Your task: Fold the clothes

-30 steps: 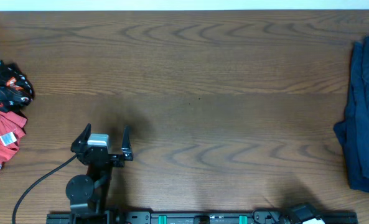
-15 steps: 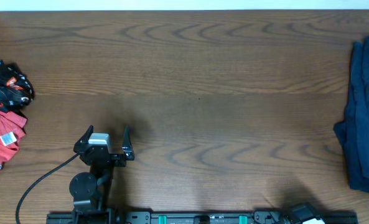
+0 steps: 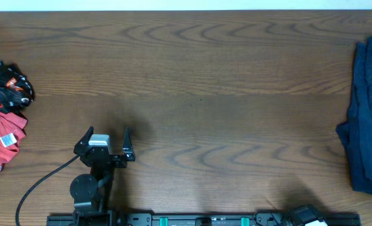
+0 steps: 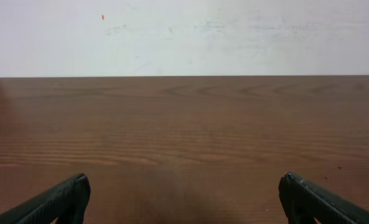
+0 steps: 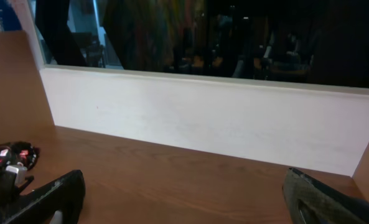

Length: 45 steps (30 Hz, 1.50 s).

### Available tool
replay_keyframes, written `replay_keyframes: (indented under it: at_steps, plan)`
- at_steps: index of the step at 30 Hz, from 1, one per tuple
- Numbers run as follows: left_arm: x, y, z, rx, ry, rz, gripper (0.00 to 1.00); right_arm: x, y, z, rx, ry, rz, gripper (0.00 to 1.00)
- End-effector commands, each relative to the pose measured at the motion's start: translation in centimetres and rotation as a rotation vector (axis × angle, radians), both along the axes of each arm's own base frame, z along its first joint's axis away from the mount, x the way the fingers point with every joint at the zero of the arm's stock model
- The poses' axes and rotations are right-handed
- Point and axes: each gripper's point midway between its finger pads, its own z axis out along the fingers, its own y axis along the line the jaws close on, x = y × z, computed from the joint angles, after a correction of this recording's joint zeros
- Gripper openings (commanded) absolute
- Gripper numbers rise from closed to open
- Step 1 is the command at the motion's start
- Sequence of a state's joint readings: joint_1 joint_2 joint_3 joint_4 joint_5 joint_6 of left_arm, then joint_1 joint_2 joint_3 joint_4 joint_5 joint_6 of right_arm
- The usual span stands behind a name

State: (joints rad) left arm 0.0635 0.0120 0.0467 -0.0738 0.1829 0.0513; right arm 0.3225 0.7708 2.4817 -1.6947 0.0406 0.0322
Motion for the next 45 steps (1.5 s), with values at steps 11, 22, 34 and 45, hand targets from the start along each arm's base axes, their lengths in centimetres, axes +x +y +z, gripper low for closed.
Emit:
replay_keyframes:
  at_steps: [11, 22, 34, 45]
  plan:
    - [0.0, 0.0, -1.5, -0.009, 0.032, 0.004, 0.98, 0.2, -0.1, 0.0, -0.012, 0.002, -0.012, 0.99]
    - [0.0, 0.0, -1.5, -0.009, 0.032, 0.004, 0.98, 0.1, 0.0, 0.0, -0.013, 0.002, -0.007, 0.99]
    - [0.0, 0.0, -1.5, -0.009, 0.032, 0.004, 0.98, 2.3, 0.5, -1.7, -0.055, 0.093, -0.037, 0.99]
    - [0.0, 0.0, -1.5, -0.009, 0.032, 0.004, 0.98, 3.1, 0.7, -5.8, -0.055, 0.185, -0.283, 0.99]
